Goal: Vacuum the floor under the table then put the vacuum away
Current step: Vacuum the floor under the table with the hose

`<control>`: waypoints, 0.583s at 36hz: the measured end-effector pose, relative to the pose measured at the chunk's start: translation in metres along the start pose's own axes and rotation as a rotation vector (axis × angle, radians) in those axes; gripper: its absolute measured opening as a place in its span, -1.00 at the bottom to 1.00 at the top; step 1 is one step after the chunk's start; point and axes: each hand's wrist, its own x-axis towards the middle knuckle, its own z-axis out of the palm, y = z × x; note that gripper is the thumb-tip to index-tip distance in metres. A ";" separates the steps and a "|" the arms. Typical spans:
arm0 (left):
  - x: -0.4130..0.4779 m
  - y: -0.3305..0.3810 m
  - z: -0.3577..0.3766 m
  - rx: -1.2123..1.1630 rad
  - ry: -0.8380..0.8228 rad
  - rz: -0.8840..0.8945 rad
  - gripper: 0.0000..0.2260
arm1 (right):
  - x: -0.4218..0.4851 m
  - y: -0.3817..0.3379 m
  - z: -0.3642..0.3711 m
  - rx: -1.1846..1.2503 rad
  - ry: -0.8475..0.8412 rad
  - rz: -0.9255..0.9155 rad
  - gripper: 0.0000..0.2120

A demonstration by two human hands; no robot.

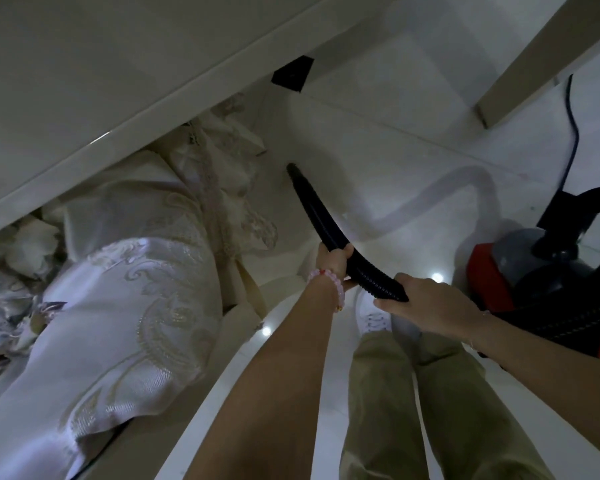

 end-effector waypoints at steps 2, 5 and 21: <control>-0.003 -0.006 0.003 0.006 -0.001 -0.007 -0.64 | -0.007 0.003 -0.001 -0.011 0.010 0.000 -0.56; -0.009 -0.020 0.008 -0.009 0.022 -0.028 -0.62 | -0.018 0.008 0.000 -0.076 0.011 0.011 -0.56; -0.007 -0.036 0.009 0.055 0.296 -0.012 -0.64 | -0.019 0.007 0.014 0.043 -0.077 0.081 -0.61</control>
